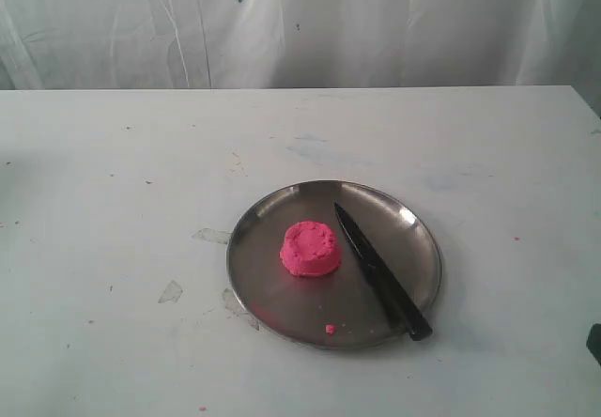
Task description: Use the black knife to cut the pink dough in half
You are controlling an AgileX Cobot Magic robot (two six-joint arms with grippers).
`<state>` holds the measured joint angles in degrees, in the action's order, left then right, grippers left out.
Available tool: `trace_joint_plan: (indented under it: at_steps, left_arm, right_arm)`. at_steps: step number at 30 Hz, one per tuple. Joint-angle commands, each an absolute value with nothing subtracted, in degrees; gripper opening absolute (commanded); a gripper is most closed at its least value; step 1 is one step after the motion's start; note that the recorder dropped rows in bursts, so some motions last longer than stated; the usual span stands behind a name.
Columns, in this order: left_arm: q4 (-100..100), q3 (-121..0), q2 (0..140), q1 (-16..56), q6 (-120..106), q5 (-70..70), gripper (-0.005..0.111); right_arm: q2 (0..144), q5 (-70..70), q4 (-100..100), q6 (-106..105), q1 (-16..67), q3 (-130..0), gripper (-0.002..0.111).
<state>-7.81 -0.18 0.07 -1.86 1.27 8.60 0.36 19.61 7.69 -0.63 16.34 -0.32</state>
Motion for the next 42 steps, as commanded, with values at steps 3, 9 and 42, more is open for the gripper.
trace_joint_plan:
  at_steps: [3, 9, 42]
  left_arm:
    - [-8.5, 0.0, 0.0, -2.0, 1.6, 8.5, 0.000]
    - [-8.5, 0.0, 0.0, -2.0, 1.6, 8.5, 0.000]
    - [-8.5, 0.0, 0.0, -2.0, 1.6, 8.5, 0.000]
  right_arm:
    - [0.0, 16.2, 7.2, -1.7, 16.0, 0.0, 0.000]
    - [0.0, 2.6, 19.6, 3.3, 16.0, 0.0, 0.000]
    - [1.7, 15.4, 20.0, 8.9, 17.9, -18.6, 0.000]
